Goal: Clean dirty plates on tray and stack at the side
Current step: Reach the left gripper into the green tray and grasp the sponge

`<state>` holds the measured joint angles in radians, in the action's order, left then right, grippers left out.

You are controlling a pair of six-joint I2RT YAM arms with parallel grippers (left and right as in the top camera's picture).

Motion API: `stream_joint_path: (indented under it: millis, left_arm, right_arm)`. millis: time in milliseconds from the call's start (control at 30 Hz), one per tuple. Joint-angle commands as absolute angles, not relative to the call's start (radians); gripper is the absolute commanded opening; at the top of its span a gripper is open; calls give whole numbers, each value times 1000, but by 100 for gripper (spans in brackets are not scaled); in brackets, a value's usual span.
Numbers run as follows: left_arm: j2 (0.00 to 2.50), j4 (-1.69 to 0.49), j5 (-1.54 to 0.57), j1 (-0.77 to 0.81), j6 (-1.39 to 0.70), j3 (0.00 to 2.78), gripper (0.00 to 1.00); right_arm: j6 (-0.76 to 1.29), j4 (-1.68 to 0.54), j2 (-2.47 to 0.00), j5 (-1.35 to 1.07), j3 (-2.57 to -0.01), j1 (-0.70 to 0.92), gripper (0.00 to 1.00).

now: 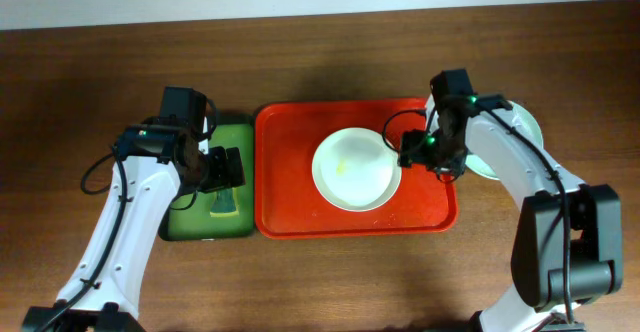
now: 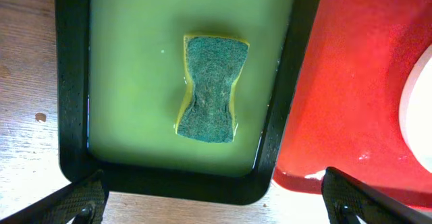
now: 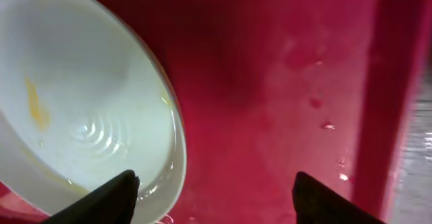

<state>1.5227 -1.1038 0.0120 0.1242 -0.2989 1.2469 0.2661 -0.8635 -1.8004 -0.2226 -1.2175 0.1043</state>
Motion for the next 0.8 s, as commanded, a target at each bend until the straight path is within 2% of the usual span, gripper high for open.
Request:
stream_joint_path:
  millis: [0,233,400,467,567,667,767]
  left_arm:
    - [1528,-1094,23,126,-287,1240,99]
    - [1528,-1093,23,126,-287,1236,100]
    - [1528,-1083,23,126,-287,1226,97]
    - [1528,-1078,23,126,-287,1209,95]
    - [1528,-1048,27,126,-287,1177,88]
    - [1535,-1011,27,126,-287,1145,75]
    - [1580,-996,26,126,-287,1145,70]
  right_arm:
    - [270,-805,-1790,-304,-1151,105,66]
    - [270,-671,-1790,-315,-1043,110,49]
    - [324,-611,-1790,-314,-1037,159,31]
    - [334,-593,-1790,-310,-1037,176,21]
    - [334,-595,-1790,-303,-1037,177,7]
    - [357,-597,-1790,-303,-1037,177,4]
    - [357,-597,-1790,-303,-1037,177,4]
